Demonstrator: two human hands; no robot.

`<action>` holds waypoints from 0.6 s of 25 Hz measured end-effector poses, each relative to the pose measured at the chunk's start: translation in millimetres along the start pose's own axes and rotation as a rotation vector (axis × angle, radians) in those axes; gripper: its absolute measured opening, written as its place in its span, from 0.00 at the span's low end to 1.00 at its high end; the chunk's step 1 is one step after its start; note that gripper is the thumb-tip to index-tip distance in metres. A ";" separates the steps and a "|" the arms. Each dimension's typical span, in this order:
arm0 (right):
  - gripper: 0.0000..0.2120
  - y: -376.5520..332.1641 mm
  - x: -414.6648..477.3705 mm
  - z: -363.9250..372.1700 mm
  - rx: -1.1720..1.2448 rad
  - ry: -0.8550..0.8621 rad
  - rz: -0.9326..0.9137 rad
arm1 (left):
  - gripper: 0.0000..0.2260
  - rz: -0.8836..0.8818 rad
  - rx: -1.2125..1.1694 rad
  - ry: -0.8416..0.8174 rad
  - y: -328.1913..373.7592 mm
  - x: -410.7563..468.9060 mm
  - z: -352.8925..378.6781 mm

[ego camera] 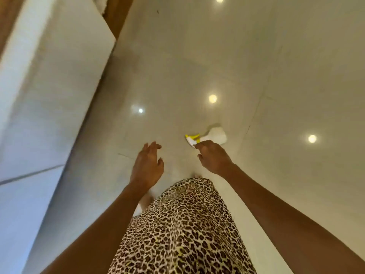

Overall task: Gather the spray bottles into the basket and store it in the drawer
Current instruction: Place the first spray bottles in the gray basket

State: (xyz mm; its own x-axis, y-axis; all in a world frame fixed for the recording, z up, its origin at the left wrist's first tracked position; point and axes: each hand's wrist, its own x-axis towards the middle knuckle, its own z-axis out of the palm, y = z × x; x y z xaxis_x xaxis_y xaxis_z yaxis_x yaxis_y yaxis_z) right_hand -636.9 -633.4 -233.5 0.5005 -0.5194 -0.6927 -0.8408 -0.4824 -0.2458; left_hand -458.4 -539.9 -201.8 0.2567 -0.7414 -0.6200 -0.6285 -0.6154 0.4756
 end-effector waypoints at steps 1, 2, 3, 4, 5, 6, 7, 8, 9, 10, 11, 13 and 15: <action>0.18 13.7 22.0 18.2 -0.043 -0.027 -0.009 | 0.19 -0.006 0.021 -0.012 -6.5 21.4 18.3; 0.19 25.7 42.8 35.8 -0.085 -0.048 -0.012 | 0.19 0.000 0.042 -0.021 -13.5 42.2 34.9; 0.20 39.2 67.3 58.6 -0.127 -0.063 -0.013 | 0.20 0.011 0.064 -0.030 -23.7 65.5 55.2; 0.21 50.5 90.1 82.5 -0.151 -0.071 -0.011 | 0.20 0.021 0.084 -0.031 -35.1 86.4 74.5; 0.21 60.7 113.0 105.6 -0.171 -0.066 -0.019 | 0.20 0.030 0.099 -0.027 -47.2 106.5 92.6; 0.21 69.3 132.6 127.3 -0.189 -0.060 -0.017 | 0.21 0.033 0.109 -0.020 -59.1 123.7 109.8; 0.21 76.7 149.1 147.7 -0.218 -0.038 -0.008 | 0.21 0.035 0.113 -0.010 -69.7 137.8 125.8; 0.21 83.9 164.1 165.2 -0.273 0.014 -0.003 | 0.21 0.046 0.114 0.001 -79.0 151.2 140.0; 0.20 89.7 175.6 178.9 -0.364 0.083 0.004 | 0.21 0.058 0.113 0.006 -86.6 160.6 151.5; 0.21 93.9 184.9 190.0 -0.463 0.129 0.012 | 0.21 0.064 0.112 0.005 -92.9 167.2 160.4; 0.22 97.2 194.7 201.4 -0.515 0.142 0.008 | 0.21 0.068 0.110 0.004 -100.3 173.1 169.0; 0.24 101.9 211.3 217.3 -0.589 0.153 -0.030 | 0.21 0.067 0.106 0.008 -114.5 178.6 180.2; 0.20 98.9 215.7 214.8 -0.694 0.193 -0.033 | 0.21 0.070 0.106 0.018 -123.1 176.8 183.4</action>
State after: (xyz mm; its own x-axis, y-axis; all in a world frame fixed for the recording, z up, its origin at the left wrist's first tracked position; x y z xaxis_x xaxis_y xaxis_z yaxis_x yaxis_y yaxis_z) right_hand -656.4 -641.7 -552.8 0.6046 -0.5813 -0.5446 -0.5316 -0.8036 0.2676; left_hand -470.4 -546.2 -484.4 0.2223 -0.7868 -0.5758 -0.7192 -0.5311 0.4480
